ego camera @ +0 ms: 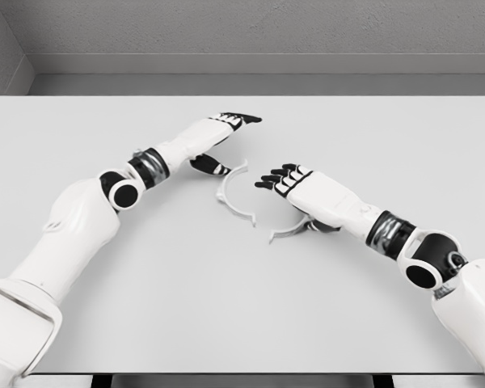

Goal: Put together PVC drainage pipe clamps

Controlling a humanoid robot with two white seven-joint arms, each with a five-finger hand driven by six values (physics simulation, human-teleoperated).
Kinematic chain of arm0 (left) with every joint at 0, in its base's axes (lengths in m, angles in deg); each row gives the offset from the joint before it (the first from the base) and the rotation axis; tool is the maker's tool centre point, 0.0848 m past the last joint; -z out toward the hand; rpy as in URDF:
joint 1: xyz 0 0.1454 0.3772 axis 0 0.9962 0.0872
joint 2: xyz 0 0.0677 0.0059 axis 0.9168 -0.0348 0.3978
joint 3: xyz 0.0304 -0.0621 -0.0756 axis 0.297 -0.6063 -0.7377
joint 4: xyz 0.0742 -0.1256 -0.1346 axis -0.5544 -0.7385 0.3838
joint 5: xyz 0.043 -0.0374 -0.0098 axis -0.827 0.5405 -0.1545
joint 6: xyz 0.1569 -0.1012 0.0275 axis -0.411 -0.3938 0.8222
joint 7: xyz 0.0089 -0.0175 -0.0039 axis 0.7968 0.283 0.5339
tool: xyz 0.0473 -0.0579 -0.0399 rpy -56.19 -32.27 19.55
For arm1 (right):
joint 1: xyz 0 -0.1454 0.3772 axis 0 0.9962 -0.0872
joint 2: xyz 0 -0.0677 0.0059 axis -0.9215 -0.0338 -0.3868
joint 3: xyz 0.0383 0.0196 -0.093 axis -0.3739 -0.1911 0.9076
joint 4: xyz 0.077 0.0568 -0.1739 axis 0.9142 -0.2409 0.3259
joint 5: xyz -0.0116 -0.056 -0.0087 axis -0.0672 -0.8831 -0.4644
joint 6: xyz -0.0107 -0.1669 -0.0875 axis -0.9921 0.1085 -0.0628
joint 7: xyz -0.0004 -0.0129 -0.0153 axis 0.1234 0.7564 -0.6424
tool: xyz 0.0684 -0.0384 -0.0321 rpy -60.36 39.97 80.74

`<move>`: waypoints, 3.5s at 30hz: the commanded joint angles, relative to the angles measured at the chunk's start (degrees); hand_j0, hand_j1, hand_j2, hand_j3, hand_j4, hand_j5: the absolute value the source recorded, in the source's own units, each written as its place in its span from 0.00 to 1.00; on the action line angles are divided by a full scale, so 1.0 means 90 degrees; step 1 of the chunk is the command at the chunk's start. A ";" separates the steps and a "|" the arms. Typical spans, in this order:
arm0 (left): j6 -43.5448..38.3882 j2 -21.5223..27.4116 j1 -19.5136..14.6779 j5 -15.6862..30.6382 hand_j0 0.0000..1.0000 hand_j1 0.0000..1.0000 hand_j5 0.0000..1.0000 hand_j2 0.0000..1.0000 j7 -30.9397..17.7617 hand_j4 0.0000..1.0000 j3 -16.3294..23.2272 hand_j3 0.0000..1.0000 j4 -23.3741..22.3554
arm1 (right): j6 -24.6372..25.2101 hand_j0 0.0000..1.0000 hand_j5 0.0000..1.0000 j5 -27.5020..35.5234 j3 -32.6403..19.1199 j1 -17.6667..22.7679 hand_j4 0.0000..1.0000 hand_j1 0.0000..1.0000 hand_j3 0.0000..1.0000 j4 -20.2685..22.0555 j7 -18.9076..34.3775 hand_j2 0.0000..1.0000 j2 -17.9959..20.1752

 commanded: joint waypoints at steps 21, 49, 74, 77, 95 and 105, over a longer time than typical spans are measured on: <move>-0.0002 0.0015 -0.0049 -0.0017 1.00 1.00 1.00 1.00 0.0003 1.00 -0.0354 1.00 -0.0004 | -0.0009 1.00 1.00 0.0030 -0.0037 -0.0215 1.00 1.00 1.00 -0.0260 -0.0009 1.00 -0.0105; -0.0002 0.0874 -0.0019 0.0003 1.00 1.00 1.00 1.00 0.0003 1.00 -0.0266 1.00 0.0172 | 0.0069 1.00 1.00 -0.0009 -0.0242 -0.0235 1.00 1.00 1.00 -0.0347 0.0010 1.00 -0.0017; -0.0002 0.1099 -0.0049 0.0032 1.00 1.00 1.00 1.00 0.0003 1.00 -0.0306 1.00 0.0172 | 0.0079 1.00 1.00 -0.0018 -0.0018 -0.0420 1.00 1.00 1.00 -0.0504 0.0010 1.00 -0.0212; -0.0002 0.1099 -0.0049 0.0032 1.00 1.00 1.00 1.00 0.0003 1.00 -0.0315 1.00 0.0172 | 0.0079 1.00 1.00 -0.0018 -0.0008 -0.0420 1.00 1.00 1.00 -0.0484 0.0010 1.00 -0.0212; -0.0002 0.2534 -0.0019 0.0012 1.00 1.00 1.00 1.00 0.0003 1.00 -0.0325 1.00 0.0875 | 0.0147 1.00 1.00 -0.0018 0.0060 -0.0498 1.00 1.00 1.00 -0.0474 0.0147 1.00 -0.0437; -0.0002 0.2524 0.0010 0.0012 1.00 1.00 1.00 1.00 0.0003 1.00 -0.0305 1.00 0.0856 | 0.0176 1.00 1.00 -0.0018 0.0090 -0.0527 1.00 1.00 1.00 -0.0474 0.0157 1.00 -0.0476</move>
